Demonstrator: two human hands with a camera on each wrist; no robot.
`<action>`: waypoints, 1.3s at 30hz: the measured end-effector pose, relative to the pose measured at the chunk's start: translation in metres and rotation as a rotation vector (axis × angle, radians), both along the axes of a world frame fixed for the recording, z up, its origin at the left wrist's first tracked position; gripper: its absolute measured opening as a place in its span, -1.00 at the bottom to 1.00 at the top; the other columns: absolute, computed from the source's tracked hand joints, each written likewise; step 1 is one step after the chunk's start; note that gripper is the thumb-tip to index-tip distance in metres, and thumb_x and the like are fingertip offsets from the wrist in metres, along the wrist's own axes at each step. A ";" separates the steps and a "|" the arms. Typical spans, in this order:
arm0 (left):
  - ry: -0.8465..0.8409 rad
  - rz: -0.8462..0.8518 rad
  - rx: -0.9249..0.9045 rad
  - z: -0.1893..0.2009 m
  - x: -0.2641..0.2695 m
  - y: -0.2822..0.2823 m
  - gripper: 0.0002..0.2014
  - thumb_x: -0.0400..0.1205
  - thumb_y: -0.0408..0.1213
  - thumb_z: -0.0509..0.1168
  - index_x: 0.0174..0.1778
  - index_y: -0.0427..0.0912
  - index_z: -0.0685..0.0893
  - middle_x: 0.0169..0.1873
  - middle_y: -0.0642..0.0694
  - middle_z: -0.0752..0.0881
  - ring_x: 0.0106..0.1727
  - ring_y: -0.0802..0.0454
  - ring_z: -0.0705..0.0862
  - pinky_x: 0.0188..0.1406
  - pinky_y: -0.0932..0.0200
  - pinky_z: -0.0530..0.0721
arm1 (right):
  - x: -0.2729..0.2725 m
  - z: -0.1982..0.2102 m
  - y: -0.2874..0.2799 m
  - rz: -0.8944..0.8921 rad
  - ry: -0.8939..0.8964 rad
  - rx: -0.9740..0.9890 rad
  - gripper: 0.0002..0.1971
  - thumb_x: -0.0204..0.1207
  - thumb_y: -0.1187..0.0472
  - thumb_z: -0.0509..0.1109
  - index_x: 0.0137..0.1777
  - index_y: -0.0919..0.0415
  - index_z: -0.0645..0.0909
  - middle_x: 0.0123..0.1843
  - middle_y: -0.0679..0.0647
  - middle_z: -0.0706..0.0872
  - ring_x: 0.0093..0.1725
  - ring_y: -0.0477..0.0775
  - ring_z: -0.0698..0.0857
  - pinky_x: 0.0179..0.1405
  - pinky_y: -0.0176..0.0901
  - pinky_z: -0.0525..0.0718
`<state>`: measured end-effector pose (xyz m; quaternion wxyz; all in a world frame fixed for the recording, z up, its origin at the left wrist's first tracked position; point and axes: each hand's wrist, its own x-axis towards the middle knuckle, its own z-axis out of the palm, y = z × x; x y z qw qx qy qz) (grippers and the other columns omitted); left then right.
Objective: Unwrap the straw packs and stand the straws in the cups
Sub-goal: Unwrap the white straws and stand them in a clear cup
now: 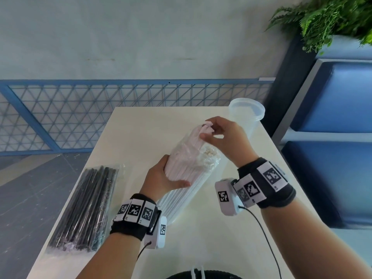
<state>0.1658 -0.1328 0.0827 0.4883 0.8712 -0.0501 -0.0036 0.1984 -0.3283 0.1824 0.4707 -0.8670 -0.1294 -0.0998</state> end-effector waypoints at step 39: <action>0.012 -0.053 -0.059 0.013 -0.003 -0.004 -0.29 0.18 -0.18 0.67 0.17 0.07 0.44 -0.02 0.10 0.65 0.07 0.05 0.64 -0.07 0.22 0.66 | -0.002 -0.027 0.029 0.021 0.402 0.415 -0.42 0.28 0.12 0.59 0.27 0.33 0.55 0.15 0.21 0.74 0.15 0.19 0.72 0.20 0.19 0.69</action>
